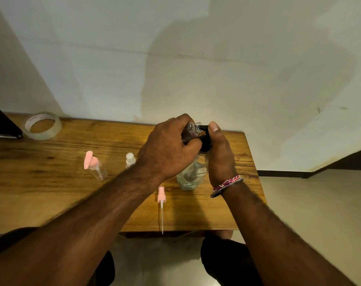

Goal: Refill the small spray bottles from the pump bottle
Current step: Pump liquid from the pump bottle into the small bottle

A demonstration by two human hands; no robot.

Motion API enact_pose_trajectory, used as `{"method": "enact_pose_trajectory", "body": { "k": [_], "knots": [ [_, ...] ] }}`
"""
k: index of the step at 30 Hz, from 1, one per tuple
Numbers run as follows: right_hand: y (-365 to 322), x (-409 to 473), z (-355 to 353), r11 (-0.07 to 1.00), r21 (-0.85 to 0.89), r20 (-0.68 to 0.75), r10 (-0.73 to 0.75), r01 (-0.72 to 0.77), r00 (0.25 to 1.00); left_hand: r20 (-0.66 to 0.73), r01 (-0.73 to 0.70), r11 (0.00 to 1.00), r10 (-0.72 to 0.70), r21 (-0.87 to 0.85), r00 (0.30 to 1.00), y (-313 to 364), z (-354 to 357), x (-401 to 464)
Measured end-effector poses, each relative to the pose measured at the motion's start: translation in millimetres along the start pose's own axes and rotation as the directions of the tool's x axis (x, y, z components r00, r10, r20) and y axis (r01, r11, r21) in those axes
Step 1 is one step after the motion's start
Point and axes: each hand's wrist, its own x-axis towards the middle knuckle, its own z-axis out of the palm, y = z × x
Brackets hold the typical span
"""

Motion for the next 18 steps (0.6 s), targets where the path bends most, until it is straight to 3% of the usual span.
{"method": "enact_pose_trajectory", "body": {
  "k": [8,18],
  "knots": [
    [-1.3,1.9,1.7,1.0,-0.016,-0.061,0.018,-0.019,0.998,0.024,0.018,1.0,-0.018,0.017,1.0,-2.7,1.9,-1.1],
    [2.8,3.4,0.3,0.999,0.007,-0.018,-0.044,0.044,0.999,0.006,-0.018,1.0,0.018,0.017,1.0,-2.6,-1.4,0.3]
  ]
}}
